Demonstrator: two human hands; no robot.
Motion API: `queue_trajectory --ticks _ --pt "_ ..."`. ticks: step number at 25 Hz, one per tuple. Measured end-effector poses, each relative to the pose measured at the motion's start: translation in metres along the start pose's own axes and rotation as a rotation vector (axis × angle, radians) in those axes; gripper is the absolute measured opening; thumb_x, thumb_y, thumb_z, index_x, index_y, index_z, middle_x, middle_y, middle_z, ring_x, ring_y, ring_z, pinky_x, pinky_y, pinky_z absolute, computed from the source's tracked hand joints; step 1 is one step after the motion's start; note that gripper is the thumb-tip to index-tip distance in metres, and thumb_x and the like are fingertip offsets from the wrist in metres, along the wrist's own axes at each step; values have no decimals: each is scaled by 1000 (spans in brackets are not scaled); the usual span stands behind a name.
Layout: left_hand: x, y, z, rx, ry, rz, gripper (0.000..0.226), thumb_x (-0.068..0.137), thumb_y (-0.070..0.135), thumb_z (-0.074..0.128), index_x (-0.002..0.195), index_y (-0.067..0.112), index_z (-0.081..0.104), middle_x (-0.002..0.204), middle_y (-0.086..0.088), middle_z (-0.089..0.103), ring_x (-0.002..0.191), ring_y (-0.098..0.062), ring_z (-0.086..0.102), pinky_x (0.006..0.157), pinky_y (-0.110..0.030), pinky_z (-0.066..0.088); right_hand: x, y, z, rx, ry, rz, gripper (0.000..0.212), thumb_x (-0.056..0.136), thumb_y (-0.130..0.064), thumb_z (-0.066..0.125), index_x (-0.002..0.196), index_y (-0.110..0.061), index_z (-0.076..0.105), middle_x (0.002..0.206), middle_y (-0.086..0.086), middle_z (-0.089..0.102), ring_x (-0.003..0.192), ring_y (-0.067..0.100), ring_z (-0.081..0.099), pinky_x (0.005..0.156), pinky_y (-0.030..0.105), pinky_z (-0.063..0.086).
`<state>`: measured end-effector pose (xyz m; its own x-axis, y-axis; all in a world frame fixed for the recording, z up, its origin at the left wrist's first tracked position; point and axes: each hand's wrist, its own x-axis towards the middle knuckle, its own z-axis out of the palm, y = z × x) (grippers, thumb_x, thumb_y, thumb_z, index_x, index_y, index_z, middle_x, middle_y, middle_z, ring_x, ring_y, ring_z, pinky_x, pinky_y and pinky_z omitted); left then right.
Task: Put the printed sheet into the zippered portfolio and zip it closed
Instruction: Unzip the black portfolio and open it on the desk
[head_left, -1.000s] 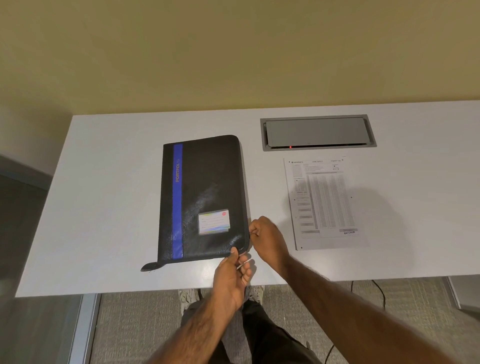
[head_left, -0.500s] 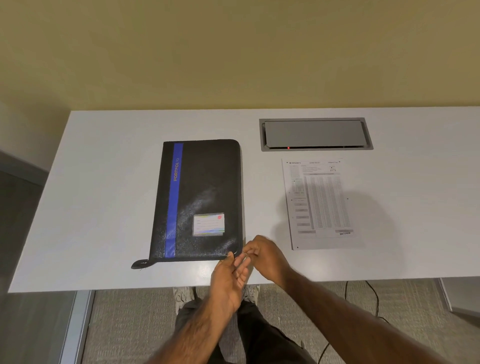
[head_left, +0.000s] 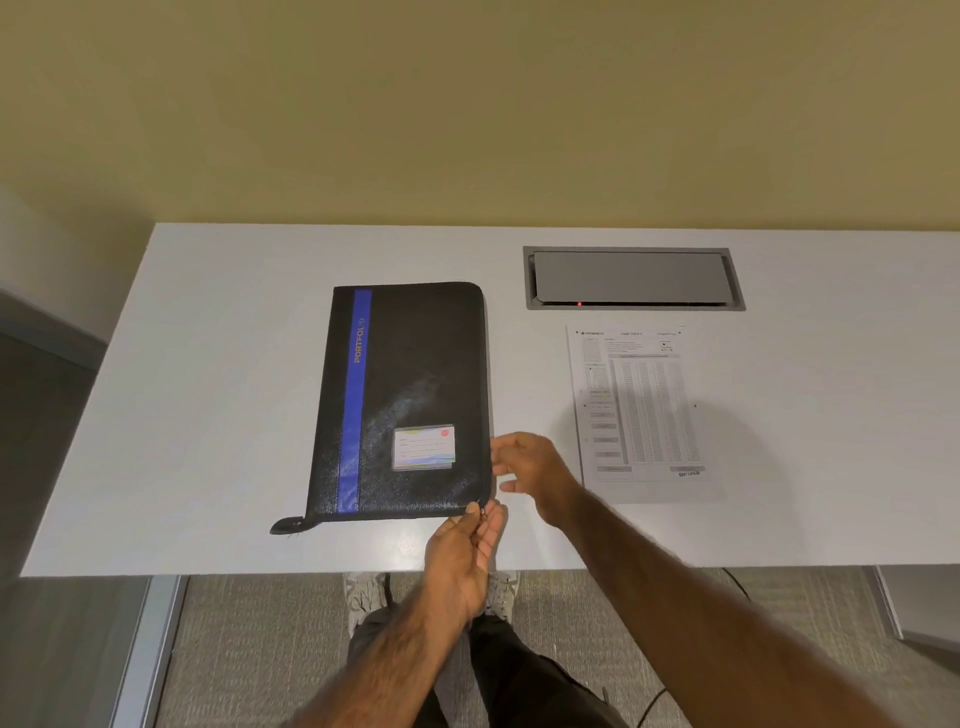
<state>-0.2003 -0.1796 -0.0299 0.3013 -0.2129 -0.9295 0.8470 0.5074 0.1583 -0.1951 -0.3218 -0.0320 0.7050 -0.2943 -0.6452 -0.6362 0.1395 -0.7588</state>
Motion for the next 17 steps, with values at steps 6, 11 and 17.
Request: queue_trajectory --ticks 6,11,17 --pt "7 1 -12 133 31 40 15 93 -13 56 106 -12 64 98 -26 70 83 -30 71 58 -27 63 16 -28 16 73 14 273 14 92 -4 68 105 -6 62 115 13 67 98 31 68 84 41 59" --pt "17 -3 -18 256 -4 222 18 89 -18 59 104 -9 62 87 -21 59 68 -25 58 89 -45 56 16 -26 21 58 19 257 5 94 0 62 96 -5 60 89 7 70 75 22 71 59 31 60" --pt "16 -9 -24 384 4 390 13 91 -14 59 86 -2 59 77 -20 52 61 -23 47 64 -39 44 14 -33 26 64 46 244 18 92 5 59 85 -11 58 102 16 68 83 31 69 62 33 58"
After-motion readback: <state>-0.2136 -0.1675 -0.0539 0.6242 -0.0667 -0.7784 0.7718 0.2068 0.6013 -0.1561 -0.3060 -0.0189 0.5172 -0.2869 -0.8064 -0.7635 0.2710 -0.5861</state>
